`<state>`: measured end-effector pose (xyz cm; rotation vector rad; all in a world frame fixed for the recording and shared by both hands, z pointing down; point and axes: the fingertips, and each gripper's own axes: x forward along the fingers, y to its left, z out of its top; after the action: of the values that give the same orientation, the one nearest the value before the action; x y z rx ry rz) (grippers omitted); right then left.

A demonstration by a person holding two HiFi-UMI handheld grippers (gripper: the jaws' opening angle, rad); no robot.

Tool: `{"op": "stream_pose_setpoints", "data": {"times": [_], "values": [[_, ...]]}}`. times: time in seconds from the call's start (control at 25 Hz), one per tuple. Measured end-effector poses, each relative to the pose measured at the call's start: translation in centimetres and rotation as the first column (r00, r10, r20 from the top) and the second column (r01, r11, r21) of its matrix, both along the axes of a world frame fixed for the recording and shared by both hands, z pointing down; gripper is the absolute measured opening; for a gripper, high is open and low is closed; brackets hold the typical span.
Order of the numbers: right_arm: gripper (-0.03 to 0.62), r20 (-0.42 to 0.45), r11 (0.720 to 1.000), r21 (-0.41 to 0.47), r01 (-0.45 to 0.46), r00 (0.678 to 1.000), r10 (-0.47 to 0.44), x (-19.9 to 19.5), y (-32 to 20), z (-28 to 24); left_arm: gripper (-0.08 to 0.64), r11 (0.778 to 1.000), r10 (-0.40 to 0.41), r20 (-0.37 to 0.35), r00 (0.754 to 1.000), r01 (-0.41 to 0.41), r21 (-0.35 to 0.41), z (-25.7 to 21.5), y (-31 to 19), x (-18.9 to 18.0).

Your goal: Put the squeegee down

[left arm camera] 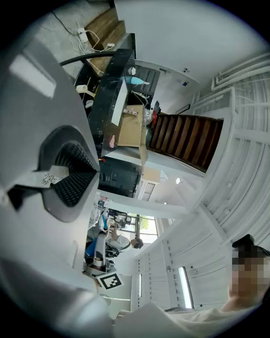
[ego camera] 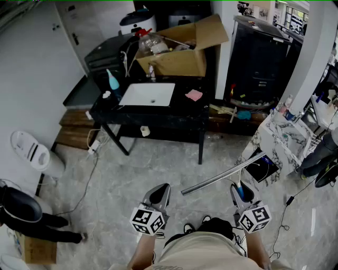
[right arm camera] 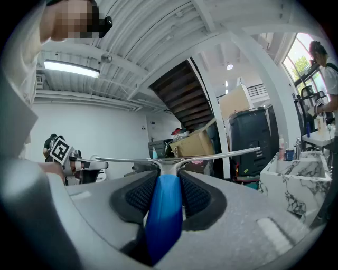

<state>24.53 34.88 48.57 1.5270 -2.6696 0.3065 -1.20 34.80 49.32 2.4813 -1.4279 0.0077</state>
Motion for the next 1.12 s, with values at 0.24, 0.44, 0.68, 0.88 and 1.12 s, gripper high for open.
{"op": "stream_pose_setpoints", "data": {"times": [0.24, 0.44, 0.68, 0.88, 1.12], "values": [[0.13, -0.017, 1.0, 0.025, -0.013, 1.0, 0.014, 0.8, -0.4, -0.4, 0.017, 1.0, 0.003, 0.002, 1.0, -0.003, 0.006, -0.5, -0.8, 0.6], [0.13, -0.014, 1.0, 0.002, -0.031, 0.999, 0.031, 1.3, -0.3, 0.1, 0.017, 1.0, 0.02, 0.005, 1.0, -0.02, -0.001, -0.3, -1.1, 0.8], [0.13, -0.022, 0.998, -0.026, -0.058, 0.998, 0.057, 1.1, -0.5, 1.5, 0.017, 1.0, 0.028, 0.008, 1.0, -0.028, -0.005, 0.0, -1.7, 0.3], [0.13, -0.028, 0.998, -0.053, -0.04, 0.999, 0.038, 0.3, -2.8, 2.2, 0.017, 0.999, 0.001, 0.012, 1.0, -0.001, -0.035, 0.4, -2.9, -1.0], [0.13, -0.008, 0.997, -0.072, -0.013, 1.0, 0.012, -2.0, -10.3, 3.9, 0.017, 0.996, -0.039, 0.044, 0.998, 0.042, -0.078, 1.5, -8.3, -3.4]]}}
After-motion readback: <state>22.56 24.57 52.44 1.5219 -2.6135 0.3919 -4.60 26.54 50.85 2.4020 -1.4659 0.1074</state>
